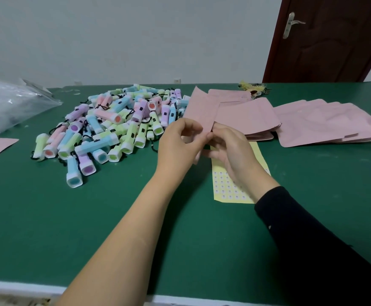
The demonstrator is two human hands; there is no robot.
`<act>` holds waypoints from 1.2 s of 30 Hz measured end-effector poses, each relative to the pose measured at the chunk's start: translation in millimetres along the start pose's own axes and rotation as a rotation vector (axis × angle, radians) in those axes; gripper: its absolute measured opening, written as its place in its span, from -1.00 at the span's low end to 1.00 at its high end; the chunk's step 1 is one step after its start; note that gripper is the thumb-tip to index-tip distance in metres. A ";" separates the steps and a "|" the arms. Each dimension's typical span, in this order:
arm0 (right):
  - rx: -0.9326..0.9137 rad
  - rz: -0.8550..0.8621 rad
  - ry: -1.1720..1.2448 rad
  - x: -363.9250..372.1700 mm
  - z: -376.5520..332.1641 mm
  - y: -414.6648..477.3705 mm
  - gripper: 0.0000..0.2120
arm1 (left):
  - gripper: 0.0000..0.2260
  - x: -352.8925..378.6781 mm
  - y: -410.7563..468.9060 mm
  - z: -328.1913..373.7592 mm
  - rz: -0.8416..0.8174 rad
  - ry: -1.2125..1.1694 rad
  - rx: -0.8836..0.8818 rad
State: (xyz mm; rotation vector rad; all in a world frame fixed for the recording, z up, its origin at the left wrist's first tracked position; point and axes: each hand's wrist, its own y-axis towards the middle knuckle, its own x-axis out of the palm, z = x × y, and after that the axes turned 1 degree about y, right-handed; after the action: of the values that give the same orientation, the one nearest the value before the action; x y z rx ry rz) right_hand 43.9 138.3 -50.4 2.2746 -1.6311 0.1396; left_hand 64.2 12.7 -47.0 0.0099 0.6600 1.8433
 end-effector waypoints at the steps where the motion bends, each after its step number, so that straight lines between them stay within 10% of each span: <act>1: 0.002 -0.004 0.009 -1.5 0.1 0.1 -0.68 | -0.86 -0.2 0.4 0.1 -0.009 -0.018 -0.012; 36: -0.093 0.111 -0.294 1.4 0.7 -1.6 -0.74 | -0.88 -2.0 1.2 1.5 -0.060 -0.006 0.035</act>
State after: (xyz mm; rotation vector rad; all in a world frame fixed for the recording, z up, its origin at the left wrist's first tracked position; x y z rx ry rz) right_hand 45.8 137.2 -51.0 2.2160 -1.8652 -0.2505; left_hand 64.4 11.3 -44.6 0.0187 0.6813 1.7736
